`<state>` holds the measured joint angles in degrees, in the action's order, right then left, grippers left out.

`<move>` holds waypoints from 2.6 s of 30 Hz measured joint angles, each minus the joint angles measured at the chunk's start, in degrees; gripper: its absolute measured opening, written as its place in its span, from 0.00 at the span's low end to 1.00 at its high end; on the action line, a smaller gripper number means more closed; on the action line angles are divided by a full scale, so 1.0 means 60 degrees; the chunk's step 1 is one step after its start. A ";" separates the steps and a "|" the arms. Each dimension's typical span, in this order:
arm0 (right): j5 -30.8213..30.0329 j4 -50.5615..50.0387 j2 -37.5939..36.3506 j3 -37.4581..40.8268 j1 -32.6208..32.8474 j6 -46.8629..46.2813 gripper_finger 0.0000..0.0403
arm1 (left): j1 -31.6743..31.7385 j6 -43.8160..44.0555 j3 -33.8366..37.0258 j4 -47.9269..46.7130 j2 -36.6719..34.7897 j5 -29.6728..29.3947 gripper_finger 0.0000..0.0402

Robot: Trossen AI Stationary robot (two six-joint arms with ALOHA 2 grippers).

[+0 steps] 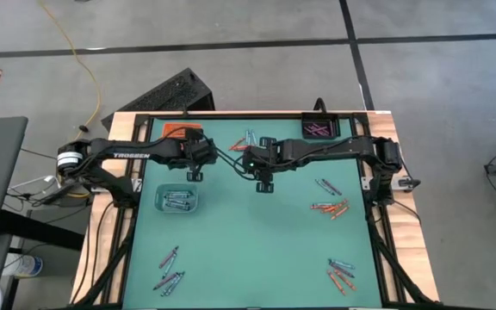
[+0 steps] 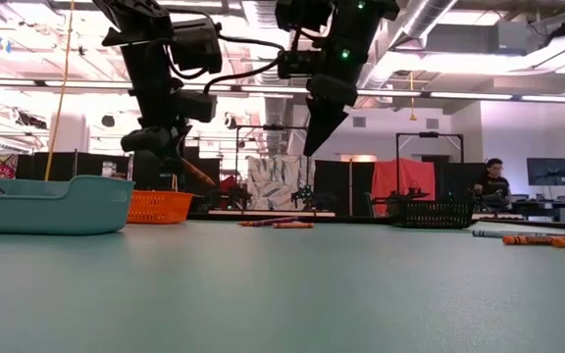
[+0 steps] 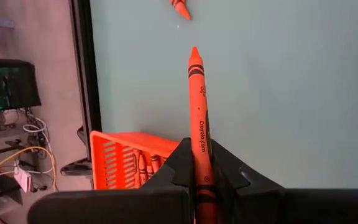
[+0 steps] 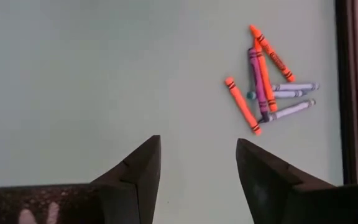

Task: Sort crayons
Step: Put the orange crayon into the orange basket

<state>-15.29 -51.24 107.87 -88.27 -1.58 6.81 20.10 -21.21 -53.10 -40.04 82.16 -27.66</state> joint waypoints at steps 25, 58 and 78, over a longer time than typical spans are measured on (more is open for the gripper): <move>0.0095 0.0179 0.0022 -0.0918 -0.0597 0.1588 0.50 | -0.1752 0.0052 -0.0026 0.1720 0.0128 0.1196 0.01; -0.1220 -0.1782 -0.0743 -0.0958 -0.1060 -0.0071 0.50 | 0.2454 -0.1814 -0.0011 -0.0473 -0.1830 0.1415 0.03; -0.1220 -0.3603 -0.0739 -0.0954 0.0177 -0.1327 0.50 | 0.4622 -0.2193 -0.0007 0.0023 0.0861 0.1566 0.25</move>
<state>-22.61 -72.86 103.44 -94.00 -0.52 -1.15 47.83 -34.37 -53.15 -39.91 87.33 -18.26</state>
